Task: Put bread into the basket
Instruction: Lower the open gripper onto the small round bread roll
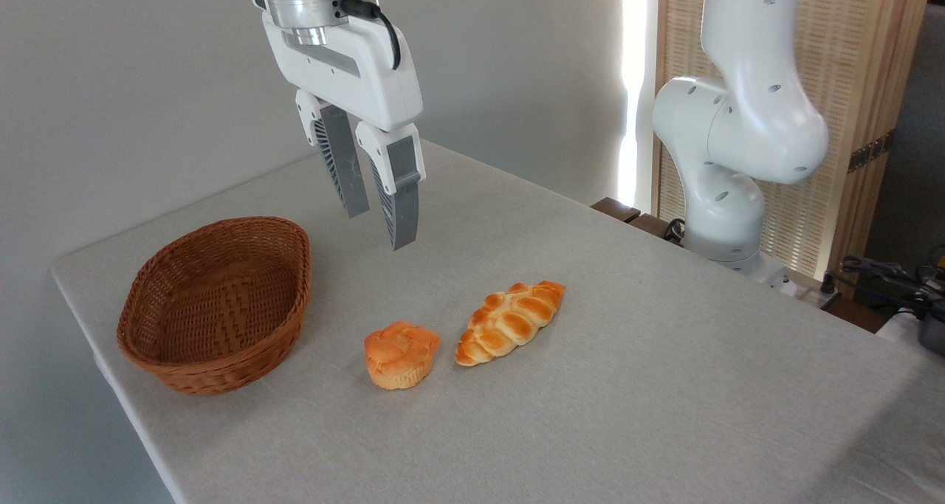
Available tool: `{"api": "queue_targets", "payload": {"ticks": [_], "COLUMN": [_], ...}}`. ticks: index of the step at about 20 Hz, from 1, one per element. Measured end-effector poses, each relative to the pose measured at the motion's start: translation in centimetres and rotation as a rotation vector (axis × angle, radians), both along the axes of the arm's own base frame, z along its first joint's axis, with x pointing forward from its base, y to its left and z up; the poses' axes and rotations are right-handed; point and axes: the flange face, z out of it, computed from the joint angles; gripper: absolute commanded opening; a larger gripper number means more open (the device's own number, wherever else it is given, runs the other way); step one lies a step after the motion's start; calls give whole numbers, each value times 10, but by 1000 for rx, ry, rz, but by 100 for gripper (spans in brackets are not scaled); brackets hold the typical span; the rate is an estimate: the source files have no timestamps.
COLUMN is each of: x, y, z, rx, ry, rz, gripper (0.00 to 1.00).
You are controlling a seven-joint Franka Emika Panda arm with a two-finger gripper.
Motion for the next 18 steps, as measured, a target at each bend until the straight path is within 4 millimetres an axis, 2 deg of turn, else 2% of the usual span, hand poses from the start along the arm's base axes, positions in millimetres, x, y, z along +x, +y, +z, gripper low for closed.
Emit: {"api": "queue_targets", "payload": {"ticks": [13,15,18], "x": [1,-1,-1], "y": [-1,-15,-44], "z": [-3,-11,-34], "rx": [-1,1,1], "ry": [6,23,17], "rz": [-3,-28,-79], "gripper": [100,100,100]}}
